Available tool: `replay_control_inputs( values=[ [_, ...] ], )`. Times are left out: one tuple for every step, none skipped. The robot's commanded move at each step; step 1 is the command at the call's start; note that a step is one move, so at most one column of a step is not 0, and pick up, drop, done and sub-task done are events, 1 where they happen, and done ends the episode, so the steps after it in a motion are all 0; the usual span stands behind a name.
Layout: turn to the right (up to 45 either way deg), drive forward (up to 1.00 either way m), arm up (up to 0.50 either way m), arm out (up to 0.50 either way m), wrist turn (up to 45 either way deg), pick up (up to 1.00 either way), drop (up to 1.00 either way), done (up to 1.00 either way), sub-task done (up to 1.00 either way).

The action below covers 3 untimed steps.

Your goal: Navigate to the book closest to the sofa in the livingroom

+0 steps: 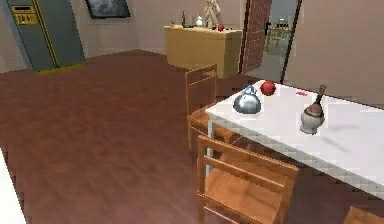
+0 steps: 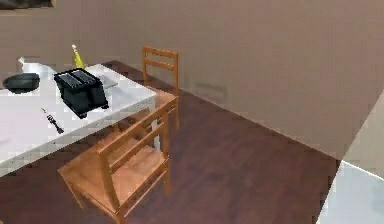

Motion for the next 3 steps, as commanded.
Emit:
replay_control_inputs(
  values=[
    [-45.0,0.0,0.0,0.0,0.0,0.0,0.0,0.0,0.0],
    [0.0,0.75,0.0,0.0,0.0,0.0,0.0,0.0,0.0],
    [-45.0,0.0,0.0,0.0,0.0,0.0,0.0,0.0,0.0]
  ],
)
